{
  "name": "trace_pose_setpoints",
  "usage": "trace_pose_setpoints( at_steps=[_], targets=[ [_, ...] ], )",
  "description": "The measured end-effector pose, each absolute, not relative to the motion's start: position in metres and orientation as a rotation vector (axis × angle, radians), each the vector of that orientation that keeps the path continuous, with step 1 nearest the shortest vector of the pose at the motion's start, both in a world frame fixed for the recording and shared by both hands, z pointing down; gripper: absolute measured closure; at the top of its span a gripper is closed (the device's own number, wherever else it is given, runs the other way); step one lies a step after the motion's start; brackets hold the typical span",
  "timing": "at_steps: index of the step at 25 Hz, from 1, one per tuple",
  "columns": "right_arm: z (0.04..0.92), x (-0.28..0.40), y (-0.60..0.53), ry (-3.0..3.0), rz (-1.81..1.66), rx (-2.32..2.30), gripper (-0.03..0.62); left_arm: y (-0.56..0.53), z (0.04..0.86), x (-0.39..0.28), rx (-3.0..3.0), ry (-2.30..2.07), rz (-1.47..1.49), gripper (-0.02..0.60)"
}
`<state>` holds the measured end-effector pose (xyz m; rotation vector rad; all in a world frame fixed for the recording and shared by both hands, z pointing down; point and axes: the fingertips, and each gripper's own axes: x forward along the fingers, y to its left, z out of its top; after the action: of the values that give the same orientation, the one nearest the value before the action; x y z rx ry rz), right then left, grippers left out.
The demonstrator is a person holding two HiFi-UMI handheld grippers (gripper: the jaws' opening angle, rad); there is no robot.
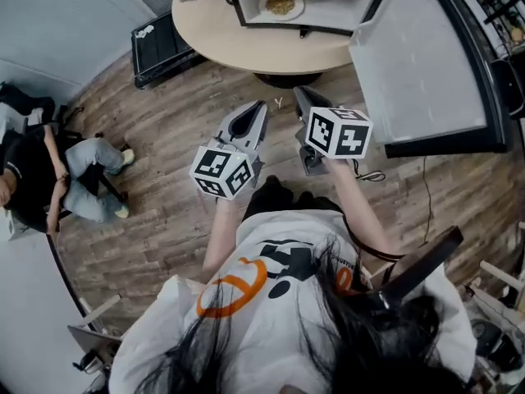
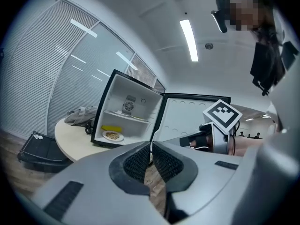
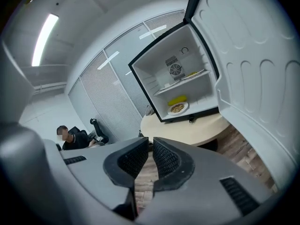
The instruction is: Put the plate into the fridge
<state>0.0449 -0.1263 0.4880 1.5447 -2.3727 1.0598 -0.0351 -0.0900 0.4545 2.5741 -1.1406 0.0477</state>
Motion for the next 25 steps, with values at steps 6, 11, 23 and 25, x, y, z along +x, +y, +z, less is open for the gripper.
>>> trace_pose_setpoints(
  at_steps=[6,11,23,25],
  targets=[
    [0.486,0.070,-0.090,-2.387,1.069,1.528,0.553,-0.054,0.452,0.000,2.602,-1.115,0.051,0.569],
    [0.481,0.077,-0.070,-2.422,1.024,1.480,0.553,-0.032,0.451,0.013,2.598,-1.147,0.024,0.569],
    [0.473,0.074,-0.045,-2.438,1.000,1.419,0.554,-0.010,0.439,0.011,2.591,-1.203,-0.048,0.569],
    [0.473,0.072,-0.042,-2.441,0.993,1.413,0.553,-0.005,0.441,0.010,2.588,-1.203,-0.050,0.569]
  ],
)
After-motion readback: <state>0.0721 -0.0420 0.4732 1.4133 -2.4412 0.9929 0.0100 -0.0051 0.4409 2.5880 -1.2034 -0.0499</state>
